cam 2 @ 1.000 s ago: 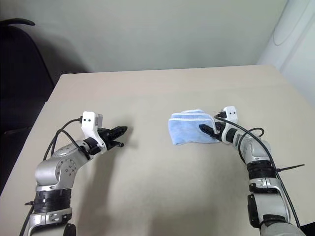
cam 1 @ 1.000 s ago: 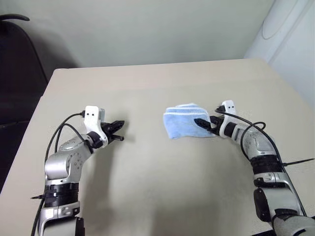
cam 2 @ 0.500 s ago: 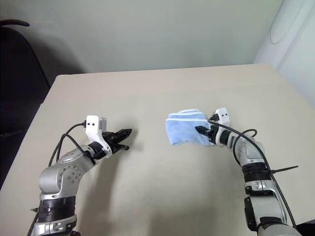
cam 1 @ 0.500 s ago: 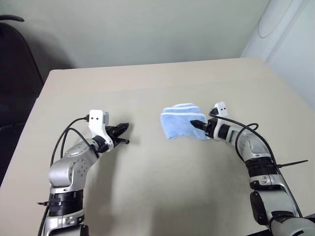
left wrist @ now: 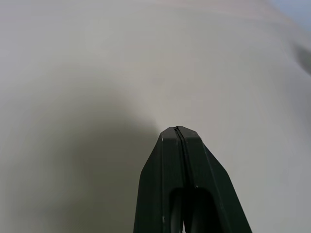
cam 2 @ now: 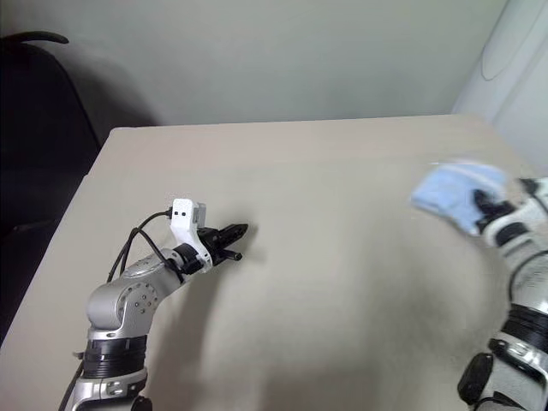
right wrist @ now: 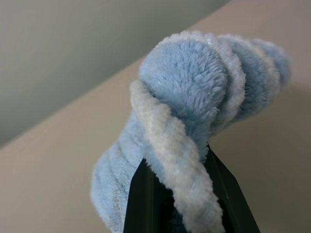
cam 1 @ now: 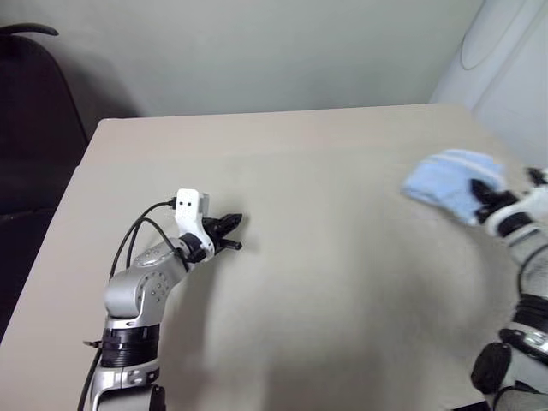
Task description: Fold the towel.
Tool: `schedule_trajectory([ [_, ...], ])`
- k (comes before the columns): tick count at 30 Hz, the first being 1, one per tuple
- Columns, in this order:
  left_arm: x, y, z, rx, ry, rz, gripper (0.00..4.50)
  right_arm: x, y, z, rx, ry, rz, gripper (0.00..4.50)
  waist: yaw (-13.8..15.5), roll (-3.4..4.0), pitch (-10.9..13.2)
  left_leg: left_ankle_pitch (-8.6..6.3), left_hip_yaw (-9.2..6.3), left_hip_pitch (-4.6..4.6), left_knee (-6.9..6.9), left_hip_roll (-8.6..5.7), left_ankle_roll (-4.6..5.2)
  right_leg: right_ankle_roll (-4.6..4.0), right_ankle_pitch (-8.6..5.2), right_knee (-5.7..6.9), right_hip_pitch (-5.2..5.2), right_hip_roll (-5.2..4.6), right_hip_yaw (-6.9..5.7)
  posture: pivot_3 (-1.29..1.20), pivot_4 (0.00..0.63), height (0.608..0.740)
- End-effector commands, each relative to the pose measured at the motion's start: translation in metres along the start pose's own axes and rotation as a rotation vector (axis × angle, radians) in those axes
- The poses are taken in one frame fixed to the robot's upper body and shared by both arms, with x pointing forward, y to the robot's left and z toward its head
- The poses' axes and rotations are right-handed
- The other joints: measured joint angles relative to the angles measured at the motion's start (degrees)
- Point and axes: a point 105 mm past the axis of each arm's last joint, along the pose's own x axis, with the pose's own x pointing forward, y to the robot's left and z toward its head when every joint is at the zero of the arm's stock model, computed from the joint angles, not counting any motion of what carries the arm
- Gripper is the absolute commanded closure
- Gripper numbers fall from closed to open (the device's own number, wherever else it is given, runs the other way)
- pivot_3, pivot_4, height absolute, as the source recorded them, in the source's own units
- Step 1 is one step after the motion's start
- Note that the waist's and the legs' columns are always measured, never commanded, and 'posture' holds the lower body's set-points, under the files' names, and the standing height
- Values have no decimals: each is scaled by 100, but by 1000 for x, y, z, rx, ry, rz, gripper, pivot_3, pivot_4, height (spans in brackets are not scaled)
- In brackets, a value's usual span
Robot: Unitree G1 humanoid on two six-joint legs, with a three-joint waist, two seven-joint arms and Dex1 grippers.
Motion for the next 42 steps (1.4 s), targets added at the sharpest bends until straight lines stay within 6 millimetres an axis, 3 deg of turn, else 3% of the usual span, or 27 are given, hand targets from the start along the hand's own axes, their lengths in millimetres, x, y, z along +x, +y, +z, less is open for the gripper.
schedule_trajectory([
  [1, 8, -11, 9, 27, -22, -49, 4500, 0, -36, -13, -3, 42, -164, 4470, -44, -1, -1, -2, -3, 3, -2, 1, 3, 12, 9, 0, 2, 0, 13, 0, 150, 735],
  [3, 11, -12, 8, 35, -18, -51, 4500, 3, -44, -28, -56, 93, -184, 4470, -85, 1, -1, -2, 2, 10, -13, -1, 8, 24, 19, 1, -1, 1, 30, 0, 150, 735],
  [8, 12, -9, 12, 39, -32, -37, 4500, 4, -60, -47, -129, 159, -242, 2881, -120, 8, 1, 0, 18, 15, -18, -5, 16, 46, 29, 1, -6, 2, 63, 0, 150, 735],
  [16, 7, -6, 4, 7, -32, -24, 4500, -15, -52, -18, -442, 13, -281, 62, -95, 12, 2, -7, 40, 15, -11, -13, 27, 65, 25, -8, -6, -1, 94, 0, 150, 735],
  [26, 17, -11, 2, 15, -11, -65, 4500, -57, -58, 30, -616, -260, -511, 62, -92, 12, 2, -9, 45, 15, -5, -15, 32, 74, 31, -9, -4, -2, 105, 0, 150, 735],
  [28, 18, -9, 5, 28, -15, -61, 4500, -53, -35, 36, -659, -309, -422, 62, -94, 13, 2, -9, 45, 16, -4, -16, 32, 76, 32, -9, -4, -2, 107, 0, 150, 735],
  [30, 18, -6, 10, 54, -38, -48, 4500, -38, 10, 21, -699, -287, -183, 62, -128, 12, 2, -10, 47, 16, -6, -17, 33, 77, 32, -9, -6, -1, 109, 0, 150, 735],
  [31, 18, -3, 13, 82, -55, -34, 4500, -31, 40, 5, -721, -248, -25, 62, -157, 12, 1, -10, 48, 17, -6, -17, 33, 77, 32, -9, -7, 1, 110, 0, 150, 735],
  [35, 17, 2, 18, 174, -83, -14, 4500, -30, 122, -53, -697, -96, 412, 62, -222, 12, 1, -10, 49, 27, -10, -17, 33, 78, 31, -9, -8, 11, 111, 0, 150, 735],
  [37, 16, 2, 16, 182, -89, -5, 4500, -29, 144, -77, -648, -34, 513, 62, -219, 11, 1, -9, 48, 28, -11, -18, 33, 81, 26, -9, -8, 13, 107, 0, 150, 735],
  [42, 11, 7, 10, 215, -84, 40, 4500, -21, 160, -106, -597, 16, 570, 62, -121, 11, 1, -9, 48, 24, 2, -22, 32, 89, 16, -15, -17, -3, 107, 0, 150, 735],
])
